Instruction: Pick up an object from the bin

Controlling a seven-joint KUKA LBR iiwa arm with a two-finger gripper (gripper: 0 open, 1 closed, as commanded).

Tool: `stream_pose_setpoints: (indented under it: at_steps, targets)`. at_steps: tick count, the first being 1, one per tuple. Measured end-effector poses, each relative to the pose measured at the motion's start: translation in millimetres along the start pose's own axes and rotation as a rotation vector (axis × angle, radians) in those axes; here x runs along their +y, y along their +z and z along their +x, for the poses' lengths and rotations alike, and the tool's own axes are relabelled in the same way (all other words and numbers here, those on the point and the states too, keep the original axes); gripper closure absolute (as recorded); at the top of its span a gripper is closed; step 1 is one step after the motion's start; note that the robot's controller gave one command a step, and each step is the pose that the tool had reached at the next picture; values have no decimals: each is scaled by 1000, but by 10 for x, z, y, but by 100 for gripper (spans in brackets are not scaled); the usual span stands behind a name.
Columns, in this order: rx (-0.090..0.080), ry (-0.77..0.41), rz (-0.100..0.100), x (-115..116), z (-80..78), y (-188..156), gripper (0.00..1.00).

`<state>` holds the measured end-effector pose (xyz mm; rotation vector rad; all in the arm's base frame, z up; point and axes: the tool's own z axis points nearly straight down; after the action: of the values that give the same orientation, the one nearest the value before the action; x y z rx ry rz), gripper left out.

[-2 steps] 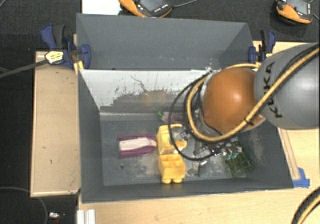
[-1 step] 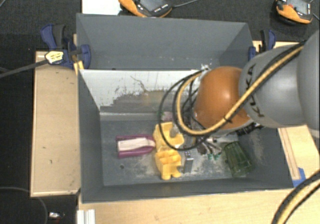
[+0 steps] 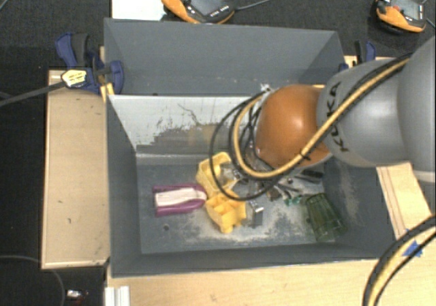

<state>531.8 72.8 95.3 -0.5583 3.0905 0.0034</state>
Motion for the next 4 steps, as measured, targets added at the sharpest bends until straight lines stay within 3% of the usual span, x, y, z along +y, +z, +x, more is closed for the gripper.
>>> stream_pose_setpoints:
  at_steps: [1,2,3,4]
  targets:
    - [-1,102,-1,-34,94,16,0]
    - [6,274,-1,-45,114,-129,0]
    - [3,-58,-2,237,355,-259,0]
    - [0,179,-1,223,264,-59,0]
